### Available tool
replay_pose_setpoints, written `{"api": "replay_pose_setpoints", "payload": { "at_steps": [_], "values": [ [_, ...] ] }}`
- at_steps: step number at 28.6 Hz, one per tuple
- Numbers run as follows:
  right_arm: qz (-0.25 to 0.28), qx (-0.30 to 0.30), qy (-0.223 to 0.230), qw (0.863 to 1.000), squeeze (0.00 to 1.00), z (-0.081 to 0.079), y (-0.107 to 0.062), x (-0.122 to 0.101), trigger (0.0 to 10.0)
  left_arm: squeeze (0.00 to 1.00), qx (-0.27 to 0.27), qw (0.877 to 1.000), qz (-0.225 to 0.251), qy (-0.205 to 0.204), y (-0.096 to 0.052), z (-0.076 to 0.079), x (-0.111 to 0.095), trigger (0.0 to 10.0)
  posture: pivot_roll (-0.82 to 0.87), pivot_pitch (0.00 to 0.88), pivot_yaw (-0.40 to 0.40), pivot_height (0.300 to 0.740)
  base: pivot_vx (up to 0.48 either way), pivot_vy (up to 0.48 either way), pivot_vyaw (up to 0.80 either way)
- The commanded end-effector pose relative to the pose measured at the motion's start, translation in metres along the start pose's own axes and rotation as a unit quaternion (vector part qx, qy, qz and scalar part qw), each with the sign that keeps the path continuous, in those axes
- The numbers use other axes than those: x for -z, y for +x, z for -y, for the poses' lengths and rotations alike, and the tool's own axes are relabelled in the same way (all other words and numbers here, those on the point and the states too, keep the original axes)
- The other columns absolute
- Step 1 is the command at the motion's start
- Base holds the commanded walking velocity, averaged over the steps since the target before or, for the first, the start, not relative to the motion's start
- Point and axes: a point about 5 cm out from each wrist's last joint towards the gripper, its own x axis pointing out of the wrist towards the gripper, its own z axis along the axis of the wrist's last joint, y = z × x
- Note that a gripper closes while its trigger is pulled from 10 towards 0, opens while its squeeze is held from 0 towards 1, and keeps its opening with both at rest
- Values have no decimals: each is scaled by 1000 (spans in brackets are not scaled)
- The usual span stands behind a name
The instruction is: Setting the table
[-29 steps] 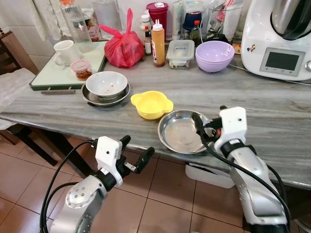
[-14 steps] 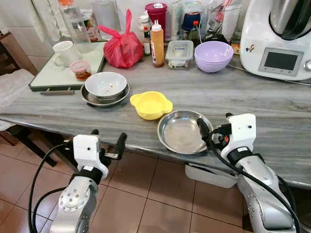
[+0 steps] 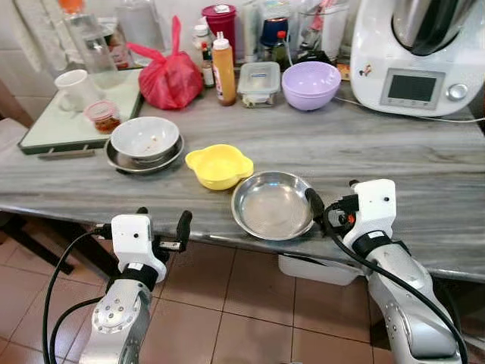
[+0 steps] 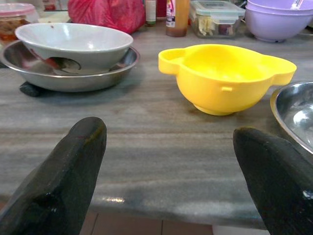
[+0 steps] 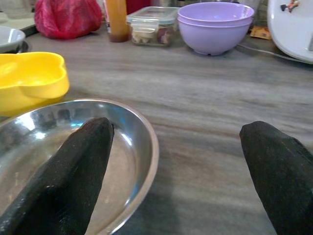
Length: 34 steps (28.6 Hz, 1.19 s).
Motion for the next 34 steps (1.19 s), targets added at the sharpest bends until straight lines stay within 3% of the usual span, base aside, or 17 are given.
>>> {"api": "replay_pose_setpoints", "payload": {
  "at_steps": [1,9,22,34],
  "values": [
    [4,-4,2,1000,0,-3,2,-4,10000,0,-14,1000,-8,10,1,-6,1,10000,-115,61,84,740,0,0,-763],
    [9,-6,7,1000,0,-4,4,-6,10000,0,-19,999,-8,24,2,-6,1,10000,-112,61,83,740,0,0,-685],
    [13,-12,4,1000,0,-7,8,-7,10000,0,-22,999,-14,28,4,-6,2,10000,-104,53,76,740,0,0,0],
    [13,-18,5,1000,0,-9,8,-7,10000,0,-23,999,-17,31,4,-5,2,10000,-105,55,76,740,-284,0,0]
  ]
}}
